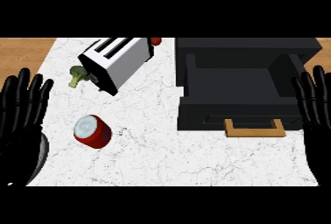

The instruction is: Pick up the can, place it into the drawer and close the drawer

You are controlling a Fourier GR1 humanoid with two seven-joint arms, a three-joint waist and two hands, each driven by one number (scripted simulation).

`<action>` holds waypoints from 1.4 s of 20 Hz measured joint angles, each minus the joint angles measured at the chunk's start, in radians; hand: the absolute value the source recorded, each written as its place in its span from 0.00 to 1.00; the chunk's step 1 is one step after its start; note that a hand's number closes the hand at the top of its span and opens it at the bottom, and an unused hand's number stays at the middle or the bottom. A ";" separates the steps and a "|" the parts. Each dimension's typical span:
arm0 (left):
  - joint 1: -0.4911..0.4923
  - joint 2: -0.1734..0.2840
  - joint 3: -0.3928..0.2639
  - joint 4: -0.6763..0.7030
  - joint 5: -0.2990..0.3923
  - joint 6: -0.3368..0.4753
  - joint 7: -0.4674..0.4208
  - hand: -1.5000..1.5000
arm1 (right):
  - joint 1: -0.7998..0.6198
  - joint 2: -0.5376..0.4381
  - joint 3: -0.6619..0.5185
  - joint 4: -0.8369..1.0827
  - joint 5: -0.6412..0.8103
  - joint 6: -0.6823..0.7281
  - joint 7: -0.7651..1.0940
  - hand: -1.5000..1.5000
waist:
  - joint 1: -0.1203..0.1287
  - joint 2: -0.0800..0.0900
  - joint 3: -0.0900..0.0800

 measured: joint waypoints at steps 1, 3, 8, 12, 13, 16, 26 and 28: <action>0.002 -0.002 0.004 -0.010 -0.003 0.006 0.004 0.00 | -0.001 0.004 -0.001 0.017 0.002 0.001 -0.020 0.00 | 0.001 0.006 0.002; 0.043 -0.019 0.007 -0.027 -0.037 0.035 -0.013 0.00 | -0.016 0.000 -0.017 0.002 -0.009 -0.004 0.008 0.00 | 0.004 0.016 0.005; 0.128 -0.068 0.057 -0.038 -0.115 0.194 0.087 0.00 | 0.033 0.017 -0.046 0.021 -0.024 -0.029 0.050 0.00 | 0.011 0.029 0.008; 0.201 -0.089 0.064 -0.050 -0.142 0.319 0.216 0.00 | 0.058 0.021 -0.070 0.039 -0.027 -0.059 0.139 0.00 | 0.011 0.030 0.009; 0.213 -0.092 0.055 -0.062 -0.160 0.344 0.243 0.00 | 0.054 0.020 -0.074 0.043 -0.030 -0.062 0.159 0.00 | 0.010 0.030 0.009; 0.250 -0.097 -0.001 -0.133 -0.214 0.410 0.344 0.00 | 0.071 0.026 -0.073 0.051 -0.025 -0.066 0.169 0.00 | 0.007 0.030 0.009; 0.205 -0.095 -0.012 -0.117 -0.264 0.458 0.429 0.00 | 0.115 0.018 -0.118 0.046 -0.054 -0.032 0.155 0.00 | 0.001 0.031 0.009; 0.183 -0.098 -0.020 -0.068 -0.261 0.473 0.414 0.00 | 0.135 0.027 -0.113 0.044 -0.050 -0.026 0.137 0.00 | 0.000 0.031 0.009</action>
